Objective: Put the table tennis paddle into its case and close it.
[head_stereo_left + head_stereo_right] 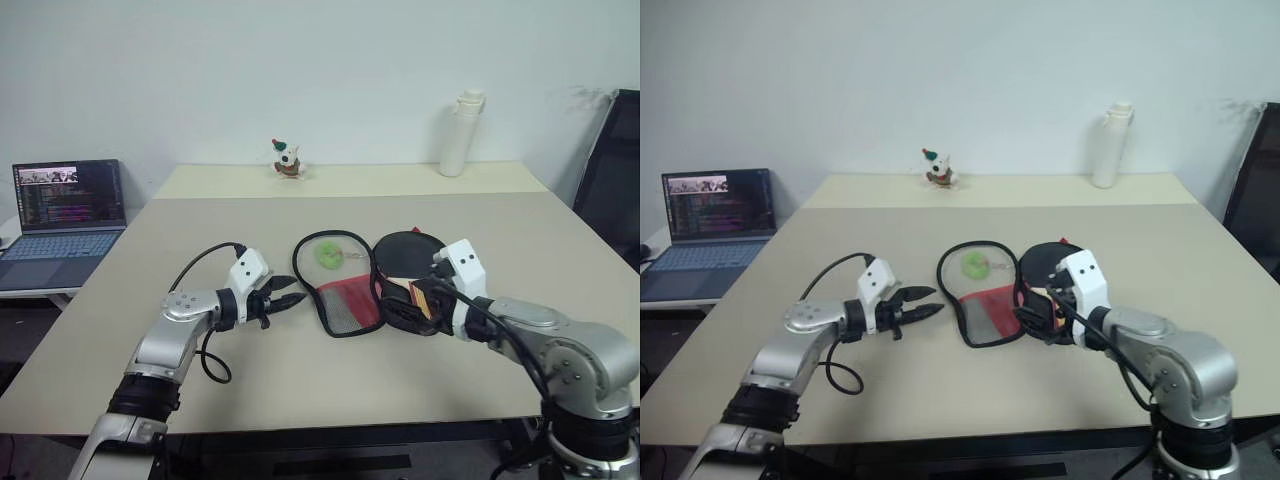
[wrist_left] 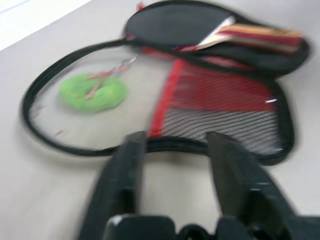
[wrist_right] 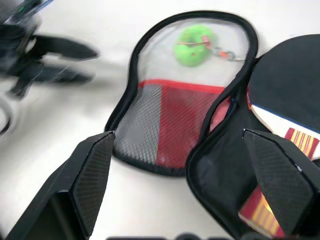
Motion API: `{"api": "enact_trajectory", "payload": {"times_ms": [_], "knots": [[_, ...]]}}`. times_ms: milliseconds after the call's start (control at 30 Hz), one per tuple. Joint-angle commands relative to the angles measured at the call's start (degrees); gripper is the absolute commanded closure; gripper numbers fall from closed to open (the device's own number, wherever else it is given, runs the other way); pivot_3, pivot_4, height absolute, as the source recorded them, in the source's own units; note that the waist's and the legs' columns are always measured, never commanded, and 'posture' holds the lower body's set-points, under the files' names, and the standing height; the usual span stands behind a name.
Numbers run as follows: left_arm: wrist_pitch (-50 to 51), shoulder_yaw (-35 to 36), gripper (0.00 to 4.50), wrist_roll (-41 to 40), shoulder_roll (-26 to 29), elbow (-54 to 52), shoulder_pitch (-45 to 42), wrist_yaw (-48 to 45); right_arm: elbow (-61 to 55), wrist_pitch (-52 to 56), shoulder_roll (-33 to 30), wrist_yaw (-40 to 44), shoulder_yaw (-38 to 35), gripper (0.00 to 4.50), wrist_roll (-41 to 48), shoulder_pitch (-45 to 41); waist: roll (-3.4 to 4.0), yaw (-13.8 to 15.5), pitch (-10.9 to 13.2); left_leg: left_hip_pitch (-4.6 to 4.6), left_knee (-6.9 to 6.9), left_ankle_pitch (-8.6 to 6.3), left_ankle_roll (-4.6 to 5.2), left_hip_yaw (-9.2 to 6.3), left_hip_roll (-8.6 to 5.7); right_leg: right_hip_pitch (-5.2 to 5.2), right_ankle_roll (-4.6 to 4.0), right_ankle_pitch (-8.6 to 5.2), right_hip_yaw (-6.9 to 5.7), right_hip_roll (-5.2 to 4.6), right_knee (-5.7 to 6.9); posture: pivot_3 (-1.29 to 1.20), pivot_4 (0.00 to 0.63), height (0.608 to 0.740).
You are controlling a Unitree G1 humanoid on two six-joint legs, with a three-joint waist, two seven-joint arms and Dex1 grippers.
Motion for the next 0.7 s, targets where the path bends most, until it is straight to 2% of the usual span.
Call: {"api": "enact_trajectory", "payload": {"times_ms": [33, 67, 100, 400, 700], "knots": [[-3.1, -0.5, 3.97, 3.4, -0.8, 7.1, -4.0, 2.4, 0.3, -2.6, -3.5, 2.0, -2.4, 0.0, 0.4, -0.3, -0.01, 0.0, 0.0, 0.0, 0.0, 0.0, 0.0, 0.02, -0.01, 0.0, 0.0, 0.0, 0.0, 0.0, 0.0, 0.0, 0.15, 0.74], [-3.7, -0.8, 4.39, 4.1, -1.2, 9.2, -4.9, 2.9, 0.7, -3.0, -3.8, 1.9, -2.5, 0.0, 0.3, -0.4, -0.02, 0.0, 0.0, 0.0, -0.01, 0.0, 0.0, 0.04, -0.01, -0.01, 0.01, 0.0, -0.01, 0.0, -0.01, 0.0, 0.15, 0.74], [-3.9, -1.0, 4.48, 4.7, -1.6, 11.3, -5.8, 3.2, 1.1, -3.4, -4.1, 1.7, -2.6, 0.0, 0.1, -0.5, -0.02, 0.0, 0.0, 0.0, -0.01, 0.0, 0.0, 0.06, -0.02, -0.01, 0.01, 0.01, -0.01, 0.0, -0.02, 0.0, 0.15, 0.74], [-9.2, -3.0, 4.48, 9.8, -6.5, 27.1, -12.1, 5.9, 1.5, -5.1, -3.9, 0.5, -2.2, 0.0, -0.3, -0.4, -0.05, 0.1, 0.0, -0.04, 0.0, -0.03, 0.06, 0.09, -0.01, -0.03, 0.02, 0.01, 0.0, -0.01, -0.04, 0.0, 0.15, 0.74], [-15.4, -2.3, 4.48, 9.6, -15.3, 36.8, -19.9, 5.3, 1.7, -5.9, -4.8, 0.5, -1.9, 0.0, -0.5, 0.3, -0.11, 1.2, 0.0, -0.09, 0.06, -0.03, 0.06, 0.09, -0.09, -0.01, 0.09, 0.05, -0.04, -0.06, -0.08, 0.0, 0.15, 0.74]]}}
